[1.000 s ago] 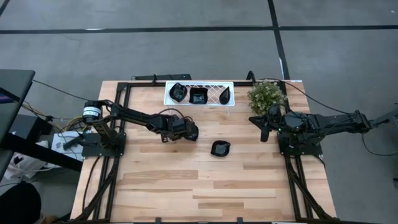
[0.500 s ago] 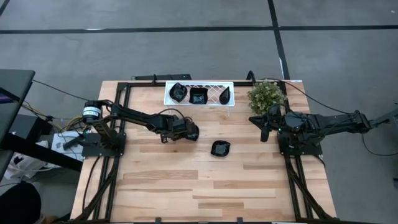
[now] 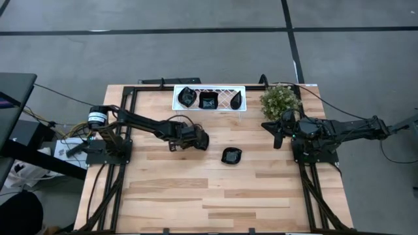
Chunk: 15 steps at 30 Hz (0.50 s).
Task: Pick & Place Mini shaped plates
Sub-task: Stack the leaf-shaped plate on top of the leaf-shaped plate on the shelf
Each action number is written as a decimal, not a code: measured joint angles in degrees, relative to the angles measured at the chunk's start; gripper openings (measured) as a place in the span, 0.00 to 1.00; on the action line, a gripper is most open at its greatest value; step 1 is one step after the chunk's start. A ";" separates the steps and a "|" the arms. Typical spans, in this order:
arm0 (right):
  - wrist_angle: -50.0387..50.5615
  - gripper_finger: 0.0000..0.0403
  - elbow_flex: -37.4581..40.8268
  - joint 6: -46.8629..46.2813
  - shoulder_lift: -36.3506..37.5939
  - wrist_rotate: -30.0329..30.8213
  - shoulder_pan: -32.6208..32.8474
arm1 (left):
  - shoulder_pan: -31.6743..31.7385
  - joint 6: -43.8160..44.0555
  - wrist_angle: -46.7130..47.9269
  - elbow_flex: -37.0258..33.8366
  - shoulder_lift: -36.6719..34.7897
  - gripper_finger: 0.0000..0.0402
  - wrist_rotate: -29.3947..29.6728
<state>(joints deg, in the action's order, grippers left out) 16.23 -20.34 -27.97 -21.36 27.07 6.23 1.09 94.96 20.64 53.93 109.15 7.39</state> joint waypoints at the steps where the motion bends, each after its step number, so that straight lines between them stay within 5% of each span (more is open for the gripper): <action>1: 0.00 0.05 0.00 0.00 0.00 0.00 0.01 | -0.10 0.00 -0.08 0.01 -0.23 0.02 0.14; 15: 0.04 0.05 -0.02 0.00 -0.01 0.00 -0.01 | -1.80 0.02 2.95 -0.13 -4.17 0.02 -0.51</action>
<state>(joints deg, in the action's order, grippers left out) 16.27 -20.36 -27.97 -21.37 27.07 6.22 -0.71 94.98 23.59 53.80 104.98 6.88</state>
